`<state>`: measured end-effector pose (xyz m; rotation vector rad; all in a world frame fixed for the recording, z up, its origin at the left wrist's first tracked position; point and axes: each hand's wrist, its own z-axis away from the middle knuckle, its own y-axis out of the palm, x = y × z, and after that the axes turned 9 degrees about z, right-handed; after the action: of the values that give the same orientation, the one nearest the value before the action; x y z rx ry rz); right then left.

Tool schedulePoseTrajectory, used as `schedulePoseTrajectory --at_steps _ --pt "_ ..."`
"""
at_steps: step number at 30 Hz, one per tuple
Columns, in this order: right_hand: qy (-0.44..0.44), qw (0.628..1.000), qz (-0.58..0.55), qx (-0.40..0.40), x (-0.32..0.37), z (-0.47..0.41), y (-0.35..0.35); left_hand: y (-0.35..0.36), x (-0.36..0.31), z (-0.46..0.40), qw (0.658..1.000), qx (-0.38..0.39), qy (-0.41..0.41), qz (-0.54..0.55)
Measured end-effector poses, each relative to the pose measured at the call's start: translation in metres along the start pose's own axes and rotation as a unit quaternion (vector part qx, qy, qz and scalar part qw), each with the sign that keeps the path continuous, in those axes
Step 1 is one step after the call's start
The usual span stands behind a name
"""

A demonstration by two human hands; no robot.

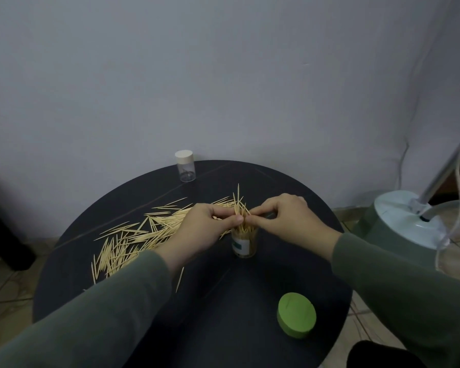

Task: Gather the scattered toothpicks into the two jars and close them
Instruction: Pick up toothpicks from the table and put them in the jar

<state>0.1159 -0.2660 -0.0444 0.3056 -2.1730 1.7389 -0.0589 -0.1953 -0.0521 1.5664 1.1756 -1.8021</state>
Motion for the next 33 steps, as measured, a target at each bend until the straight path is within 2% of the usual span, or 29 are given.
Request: schedulePoseTrajectory --at_steps 8,12,16,22,25,28,33 --pt "0.004 0.999 -0.042 -0.027 0.003 -0.001 0.003 0.001 -0.004 0.002 0.996 -0.027 0.068 -0.05" --pt "0.025 0.987 -0.157 -0.015 0.0 -0.002 0.008 -0.001 -0.006 0.003 0.995 -0.035 0.08 -0.052" --pt "0.042 0.967 -0.252 0.011 0.001 0.001 0.007 -0.003 -0.003 0.0 0.997 -0.034 0.051 -0.048" --pt "0.011 0.993 -0.112 -0.027 -0.001 0.004 0.012 -0.006 -0.001 -0.002 0.997 0.023 0.028 -0.062" --pt "-0.02 0.995 -0.082 -0.051 -0.003 0.004 0.009 -0.01 -0.002 -0.002 0.992 0.025 0.06 -0.106" --pt "-0.028 0.997 -0.076 -0.017 -0.009 0.004 0.004 -0.015 0.001 -0.001 0.981 0.016 0.115 -0.153" --pt "-0.025 0.996 -0.029 0.075 -0.011 0.007 0.0 -0.014 0.007 0.005 0.935 0.093 0.17 -0.297"
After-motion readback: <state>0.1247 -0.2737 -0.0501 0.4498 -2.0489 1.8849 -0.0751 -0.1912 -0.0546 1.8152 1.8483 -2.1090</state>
